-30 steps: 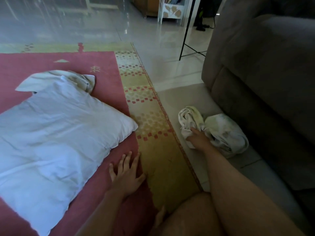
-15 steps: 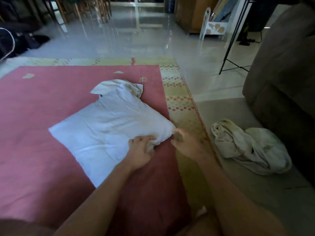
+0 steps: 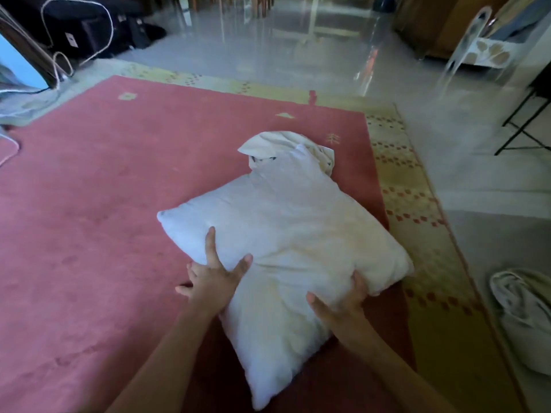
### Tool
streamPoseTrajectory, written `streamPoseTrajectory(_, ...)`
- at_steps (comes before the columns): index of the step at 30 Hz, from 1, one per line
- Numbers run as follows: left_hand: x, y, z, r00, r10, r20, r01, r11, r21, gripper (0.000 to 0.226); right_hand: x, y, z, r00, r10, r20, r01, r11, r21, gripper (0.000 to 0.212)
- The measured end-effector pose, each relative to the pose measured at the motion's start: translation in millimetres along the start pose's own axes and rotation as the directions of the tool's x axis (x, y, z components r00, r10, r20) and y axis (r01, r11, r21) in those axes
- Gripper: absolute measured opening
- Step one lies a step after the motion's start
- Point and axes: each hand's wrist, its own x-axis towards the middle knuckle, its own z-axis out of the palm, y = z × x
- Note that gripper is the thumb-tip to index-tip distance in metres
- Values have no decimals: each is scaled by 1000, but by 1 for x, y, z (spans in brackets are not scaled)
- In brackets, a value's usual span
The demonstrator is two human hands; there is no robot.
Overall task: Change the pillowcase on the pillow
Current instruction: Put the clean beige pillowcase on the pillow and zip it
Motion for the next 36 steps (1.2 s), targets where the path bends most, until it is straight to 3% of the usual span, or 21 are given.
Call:
streamPoseTrajectory(2, -13, 10, 9, 998, 55, -21, -55, 998, 4, 101, 14, -10, -3, 997, 26, -71, -25, 1000, 3, 114)
streamPoseTrajectory(6, -31, 12, 10, 992, 81, 97, -71, 992, -108, 98, 29, -19, -14, 967, 91, -237, -83, 996, 45, 120)
streamPoseTrajectory(10, -59, 13, 17, 965, 182, 191, -174, 983, -61, 103, 24, -25, -45, 982, 11, -187, -11, 1000, 0, 93)
streamPoseTrajectory(13, -96, 11, 20, 858, 274, 435, -202, 958, -206, 103, 12, -22, -86, 982, -12, -187, 7, 1000, -25, 85)
streamPoseTrajectory(15, -127, 13, 16, 783, 364, 504, -268, 929, -254, 102, 0, -19, -117, 986, 9, -166, -7, 1000, 12, 79)
streamPoseTrajectory(16, -141, 18, 10, 746, 407, 527, -317, 913, -256, 94, -7, -17, -133, 989, 32, -146, -22, 997, 68, 76)
streamPoseTrajectory(18, -154, 33, -9, 697, 454, 556, -375, 891, -257, 57, -9, -9, -164, 987, 80, -141, -66, 992, 104, 74)
streamPoseTrajectory(20, -149, 51, -34, 754, 494, 433, -418, 870, -263, 36, -6, -1, -178, 985, 132, -114, -118, 986, 122, 76)
streamPoseTrajectory(23, -114, 57, -53, 872, 470, 136, -486, 864, 130, 52, 17, 38, -180, 989, 118, -95, -103, 984, 147, 84)
streamPoseTrajectory(25, -92, 45, -50, 924, 322, 206, -368, 894, 255, 71, 15, 36, -166, 990, 119, -73, -109, 986, 129, 100)
streamPoseTrajectory(27, -82, 29, -40, 926, 182, 330, -249, 953, 174, 79, -6, 7, -149, 982, 147, -115, -154, 987, -52, 101)
streamPoseTrajectory(31, -88, 10, -27, 935, 116, 337, -184, 967, 177, 82, -15, 0, -148, 986, 108, -124, -130, 975, -182, 123)
streamPoseTrajectory(36, -111, -7, -54, 861, 136, 489, -255, 949, 186, 90, -16, -3, -158, 995, 94, -38, -100, 962, -252, 129)
